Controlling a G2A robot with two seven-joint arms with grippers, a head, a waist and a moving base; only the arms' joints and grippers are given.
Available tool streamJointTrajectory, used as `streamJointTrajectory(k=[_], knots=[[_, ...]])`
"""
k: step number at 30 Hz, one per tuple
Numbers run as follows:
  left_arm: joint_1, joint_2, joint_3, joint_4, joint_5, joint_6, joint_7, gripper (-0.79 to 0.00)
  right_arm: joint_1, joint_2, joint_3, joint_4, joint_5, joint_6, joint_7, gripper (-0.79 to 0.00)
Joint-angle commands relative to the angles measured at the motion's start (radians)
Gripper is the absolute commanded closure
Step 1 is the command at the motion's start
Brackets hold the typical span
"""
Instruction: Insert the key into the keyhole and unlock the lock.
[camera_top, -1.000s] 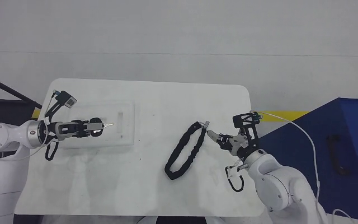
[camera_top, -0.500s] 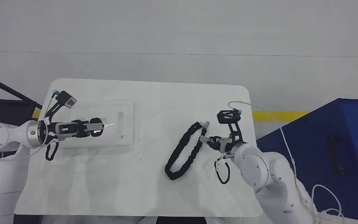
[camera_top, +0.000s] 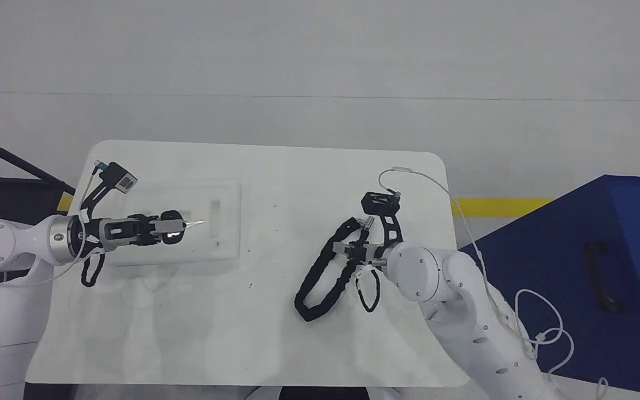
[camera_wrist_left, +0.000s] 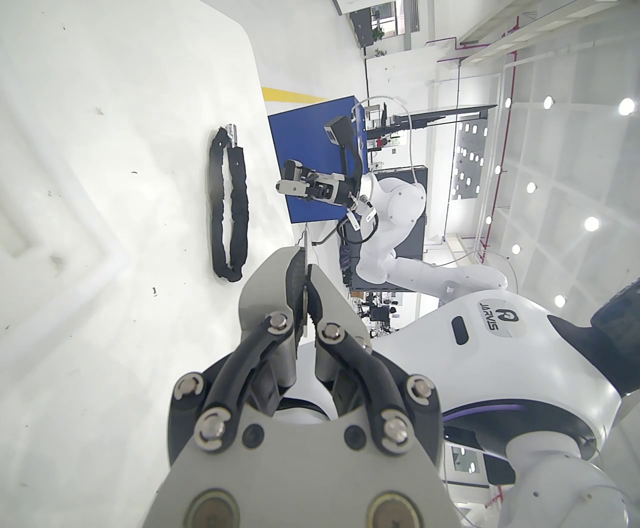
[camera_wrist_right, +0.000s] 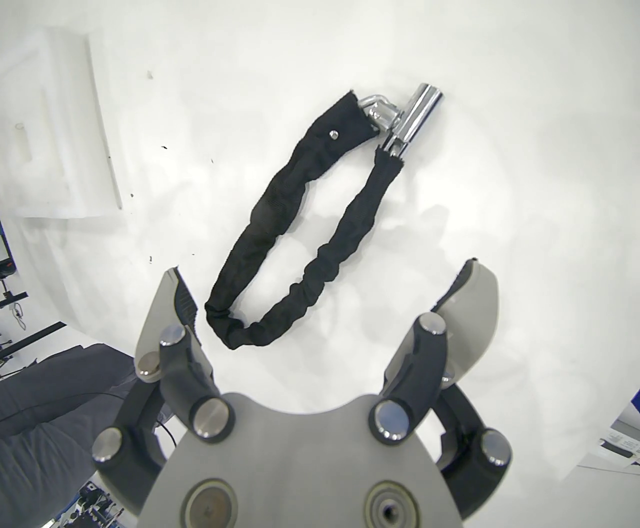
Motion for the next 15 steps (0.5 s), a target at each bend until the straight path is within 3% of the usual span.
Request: streamJointTrajectory(k=[1,12,13,15], knots=[[0.000,0.000,0.000,0.000,0.000,0.000,0.000,0.000,-0.011,-0.005,-0.015,0.035,-0.030,0.051,-0.052,-0.785],[0.000,0.000,0.000,0.000,0.000,0.000,0.000,0.000,0.027,-0.064,-0.191,0.171,-0.258,0.218,-0.211,-0.785],[0.000,0.000,0.000,0.000,0.000,0.000,0.000,0.000,0.029,-0.070,-0.198,0.184,-0.276,0.229,-0.221,-0.693],[0.000,0.000,0.000,0.000,0.000,0.000,0.000,0.000,0.033,-0.085,-0.207,0.211,-0.300,0.239,-0.231,-0.671]])
